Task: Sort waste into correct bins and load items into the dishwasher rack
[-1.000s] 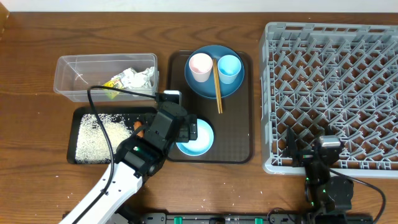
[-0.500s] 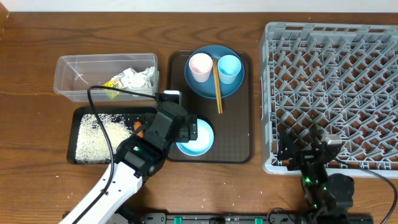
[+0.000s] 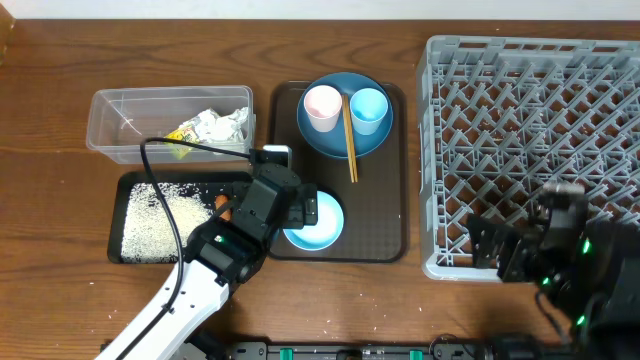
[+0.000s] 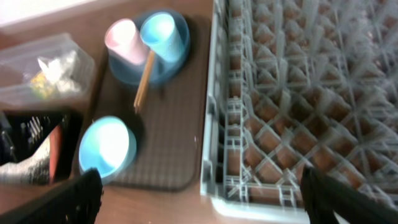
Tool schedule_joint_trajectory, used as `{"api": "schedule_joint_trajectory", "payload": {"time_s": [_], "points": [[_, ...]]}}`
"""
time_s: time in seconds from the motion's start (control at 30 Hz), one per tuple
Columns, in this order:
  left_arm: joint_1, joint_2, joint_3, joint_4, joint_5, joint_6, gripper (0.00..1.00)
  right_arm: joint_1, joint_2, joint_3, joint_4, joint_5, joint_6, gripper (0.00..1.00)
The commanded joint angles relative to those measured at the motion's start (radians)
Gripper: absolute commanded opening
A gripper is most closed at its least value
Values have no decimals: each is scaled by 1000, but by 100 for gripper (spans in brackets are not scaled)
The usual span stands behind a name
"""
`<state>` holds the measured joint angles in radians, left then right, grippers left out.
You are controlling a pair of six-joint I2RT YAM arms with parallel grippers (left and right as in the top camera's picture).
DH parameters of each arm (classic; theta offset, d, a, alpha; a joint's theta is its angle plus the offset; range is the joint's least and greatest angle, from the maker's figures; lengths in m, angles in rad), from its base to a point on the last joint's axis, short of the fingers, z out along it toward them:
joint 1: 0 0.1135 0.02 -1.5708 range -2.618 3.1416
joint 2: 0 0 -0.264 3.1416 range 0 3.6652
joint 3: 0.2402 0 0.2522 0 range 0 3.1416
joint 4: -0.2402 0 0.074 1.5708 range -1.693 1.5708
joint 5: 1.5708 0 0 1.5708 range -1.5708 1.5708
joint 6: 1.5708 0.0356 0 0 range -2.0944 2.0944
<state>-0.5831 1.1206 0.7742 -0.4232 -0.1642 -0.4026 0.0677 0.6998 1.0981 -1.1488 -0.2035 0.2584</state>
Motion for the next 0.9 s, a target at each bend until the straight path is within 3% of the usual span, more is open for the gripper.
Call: {"api": "schedule_joint_trajectory", "payload": {"time_s": [0.0,0.13,0.3,0.4,0.57,0.87], "points": [[4,3,15,-2,-13,10,96,18,163,189,-121,23,-39,99],[6,3,15,3,-14,10,96,18,320,341,-216,-28,-38,99],[39,3,15,6,-14,10,96,18,413,361,-253,-183,-28,99],[82,3,15,1,-13,9,96,31,457,360,-241,-235,-13,75],[189,3,15,-39,-12,-62,96,146,512,359,-212,-230,-3,60],[359,3,15,-100,77,-97,100,487,638,359,-82,20,176,56]]}}
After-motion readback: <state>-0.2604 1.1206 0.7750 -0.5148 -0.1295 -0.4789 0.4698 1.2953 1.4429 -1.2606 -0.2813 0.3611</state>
